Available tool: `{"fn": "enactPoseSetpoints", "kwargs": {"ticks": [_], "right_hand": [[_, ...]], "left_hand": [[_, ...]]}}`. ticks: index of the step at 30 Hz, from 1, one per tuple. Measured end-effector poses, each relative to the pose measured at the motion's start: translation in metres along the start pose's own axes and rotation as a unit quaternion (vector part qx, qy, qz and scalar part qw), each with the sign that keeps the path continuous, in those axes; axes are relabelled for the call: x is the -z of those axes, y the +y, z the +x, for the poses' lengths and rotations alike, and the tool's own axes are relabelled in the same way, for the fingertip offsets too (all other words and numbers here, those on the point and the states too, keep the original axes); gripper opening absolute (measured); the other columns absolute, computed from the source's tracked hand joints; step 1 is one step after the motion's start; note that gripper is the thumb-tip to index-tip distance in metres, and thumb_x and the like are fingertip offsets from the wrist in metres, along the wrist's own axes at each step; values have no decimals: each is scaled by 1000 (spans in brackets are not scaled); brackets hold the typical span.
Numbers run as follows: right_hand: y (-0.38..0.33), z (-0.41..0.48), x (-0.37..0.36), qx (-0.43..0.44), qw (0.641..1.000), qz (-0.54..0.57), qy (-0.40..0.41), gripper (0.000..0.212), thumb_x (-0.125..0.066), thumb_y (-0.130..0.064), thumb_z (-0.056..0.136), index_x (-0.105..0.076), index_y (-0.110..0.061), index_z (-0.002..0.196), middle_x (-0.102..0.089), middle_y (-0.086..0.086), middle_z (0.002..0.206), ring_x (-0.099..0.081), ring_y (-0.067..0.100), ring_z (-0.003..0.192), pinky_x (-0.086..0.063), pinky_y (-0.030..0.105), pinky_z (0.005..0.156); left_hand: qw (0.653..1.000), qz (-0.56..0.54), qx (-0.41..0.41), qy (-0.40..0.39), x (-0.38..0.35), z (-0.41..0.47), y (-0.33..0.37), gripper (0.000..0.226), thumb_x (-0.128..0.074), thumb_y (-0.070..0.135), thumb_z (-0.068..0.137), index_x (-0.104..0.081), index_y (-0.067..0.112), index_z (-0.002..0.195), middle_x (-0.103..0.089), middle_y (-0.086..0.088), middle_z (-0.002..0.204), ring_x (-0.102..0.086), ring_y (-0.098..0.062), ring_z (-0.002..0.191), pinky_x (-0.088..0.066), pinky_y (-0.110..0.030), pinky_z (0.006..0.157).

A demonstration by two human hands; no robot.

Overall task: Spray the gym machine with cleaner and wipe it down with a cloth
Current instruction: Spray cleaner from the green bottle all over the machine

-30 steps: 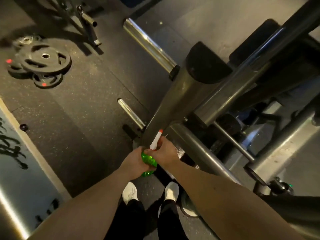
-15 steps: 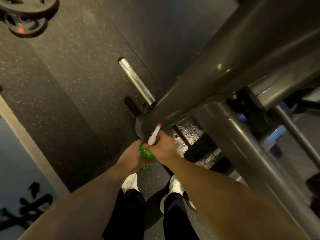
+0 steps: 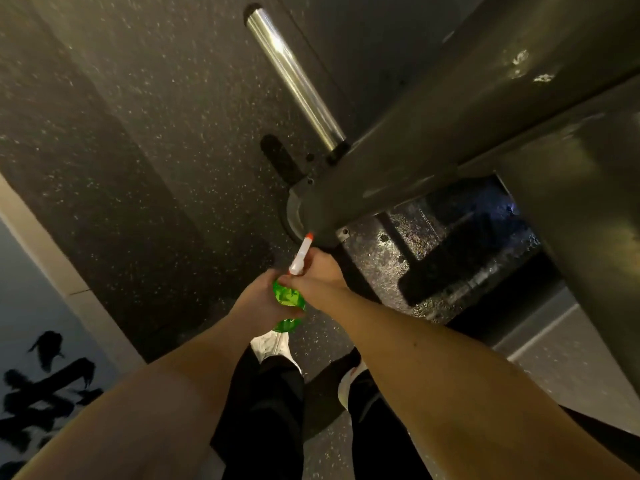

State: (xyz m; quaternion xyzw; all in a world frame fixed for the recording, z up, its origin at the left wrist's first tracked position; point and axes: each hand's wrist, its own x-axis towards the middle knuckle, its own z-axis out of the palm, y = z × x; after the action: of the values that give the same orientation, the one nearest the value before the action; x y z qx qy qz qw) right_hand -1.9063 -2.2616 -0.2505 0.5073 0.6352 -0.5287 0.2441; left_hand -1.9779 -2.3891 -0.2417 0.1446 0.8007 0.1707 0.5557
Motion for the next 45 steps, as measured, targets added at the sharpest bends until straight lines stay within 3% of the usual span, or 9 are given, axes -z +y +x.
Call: {"fn": "enactPoseSetpoints", "kwargs": {"ticks": [5,10,14,19,26,32,40,45], "right_hand": [[-31,15,5,36,999,-9,-8,71,-94,-35,69,-59,-25,129,-70,-2,119,-66,19,115,-54,45,103],[-81,29,36,85,996,-33,9,67,-92,-32,74,-59,-21,131,-70,-2,123,-63,17,119,-52,38,104],[-115,38,48,104,992,-69,16,61,-90,-34,76,-61,-21,128,-68,-2,120,-63,19,119,-52,40,103],[-148,38,49,141,986,-91,-2,64,-89,-31,79,-57,-20,133,-67,-1,123,-61,21,124,-51,42,106],[-176,18,41,173,978,-115,-1,66,-90,-34,78,-57,-18,133,-68,0,124,-62,20,121,-53,39,102],[-175,-64,52,154,986,-57,-7,73,-91,-35,75,-55,-19,137,-68,0,128,-63,18,122,-53,39,103],[-188,-228,90,113,992,32,42,76,-90,-32,78,-52,-18,142,-71,1,123,-66,16,113,-54,34,100],[-183,-316,140,102,990,53,83,68,-91,-40,71,-62,-16,128,-72,0,113,-69,18,104,-58,42,95]], "left_hand": [[999,-30,12,15,18,13,7,80,-95,26,67,-51,27,134,-61,12,111,-59,-13,108,-47,-35,93],[997,-51,-15,50,55,32,39,79,-93,25,70,-50,26,137,-61,7,119,-57,-16,116,-48,-41,101],[996,-58,-21,72,78,44,56,82,-93,29,71,-48,26,139,-60,6,125,-56,-19,123,-47,-48,108],[992,-68,-26,107,97,46,57,81,-92,32,73,-47,25,140,-59,6,125,-55,-21,124,-45,-39,100],[988,-86,-25,129,122,24,55,78,-92,31,73,-49,27,137,-61,4,128,-57,-22,122,-48,-44,104],[994,-66,-37,83,139,-61,68,77,-93,25,71,-51,26,135,-61,8,121,-56,-14,116,-45,-37,99],[996,-8,-75,47,161,-215,133,73,-94,23,69,-54,24,131,-63,5,117,-61,-19,112,-48,-37,93],[989,61,-131,-4,159,-287,187,70,-91,29,73,-55,17,132,-66,2,116,-65,-20,109,-52,-37,92]]}}
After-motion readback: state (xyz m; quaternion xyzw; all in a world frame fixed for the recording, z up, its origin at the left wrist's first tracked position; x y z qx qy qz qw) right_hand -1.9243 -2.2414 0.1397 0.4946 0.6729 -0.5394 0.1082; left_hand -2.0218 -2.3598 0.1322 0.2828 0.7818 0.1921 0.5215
